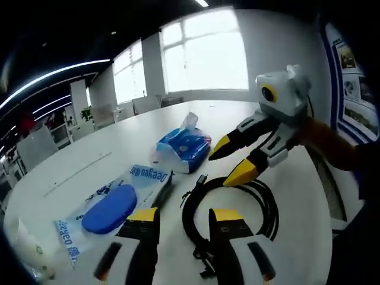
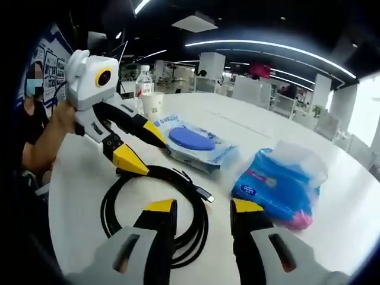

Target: Arrange the tabletop items into an orderly group along one side of the table until the central work area is clear of visible clutter.

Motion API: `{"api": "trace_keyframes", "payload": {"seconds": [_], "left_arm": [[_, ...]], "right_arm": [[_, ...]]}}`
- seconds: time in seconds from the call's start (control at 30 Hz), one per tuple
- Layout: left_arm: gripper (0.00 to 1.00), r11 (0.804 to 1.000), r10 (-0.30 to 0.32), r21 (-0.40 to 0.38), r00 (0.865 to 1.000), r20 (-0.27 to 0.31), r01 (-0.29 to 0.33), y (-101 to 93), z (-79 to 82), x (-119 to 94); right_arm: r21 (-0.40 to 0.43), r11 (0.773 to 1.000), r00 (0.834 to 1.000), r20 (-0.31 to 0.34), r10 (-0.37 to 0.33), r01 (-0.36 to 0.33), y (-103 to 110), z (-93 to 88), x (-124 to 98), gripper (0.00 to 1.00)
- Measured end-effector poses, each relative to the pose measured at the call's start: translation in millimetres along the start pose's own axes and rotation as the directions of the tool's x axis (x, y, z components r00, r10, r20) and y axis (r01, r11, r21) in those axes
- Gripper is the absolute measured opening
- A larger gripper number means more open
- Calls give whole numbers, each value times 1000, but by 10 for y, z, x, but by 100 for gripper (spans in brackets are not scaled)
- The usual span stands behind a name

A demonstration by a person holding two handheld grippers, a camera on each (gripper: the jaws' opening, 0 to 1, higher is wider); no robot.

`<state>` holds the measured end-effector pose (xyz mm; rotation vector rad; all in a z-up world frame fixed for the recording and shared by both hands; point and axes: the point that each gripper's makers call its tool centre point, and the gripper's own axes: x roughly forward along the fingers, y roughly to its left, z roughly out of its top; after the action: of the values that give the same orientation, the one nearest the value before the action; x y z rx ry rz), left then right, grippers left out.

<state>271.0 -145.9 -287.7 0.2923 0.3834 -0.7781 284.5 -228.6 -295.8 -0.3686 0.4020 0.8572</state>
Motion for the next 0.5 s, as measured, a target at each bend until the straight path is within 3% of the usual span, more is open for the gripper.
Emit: {"api": "trace_keyframes", "payload": {"seconds": [0.33,0.5], "left_arm": [[57,999,-7,34,1000,23,6,-55,106,-200],[71,999,-32,43,999,34,31,-113,139,-261]], "right_arm": [[-18,1000,999,47,1,-1,49,191,-132,54],[-24,1000,999,53,6,-5,76,230,-150,67]]}}
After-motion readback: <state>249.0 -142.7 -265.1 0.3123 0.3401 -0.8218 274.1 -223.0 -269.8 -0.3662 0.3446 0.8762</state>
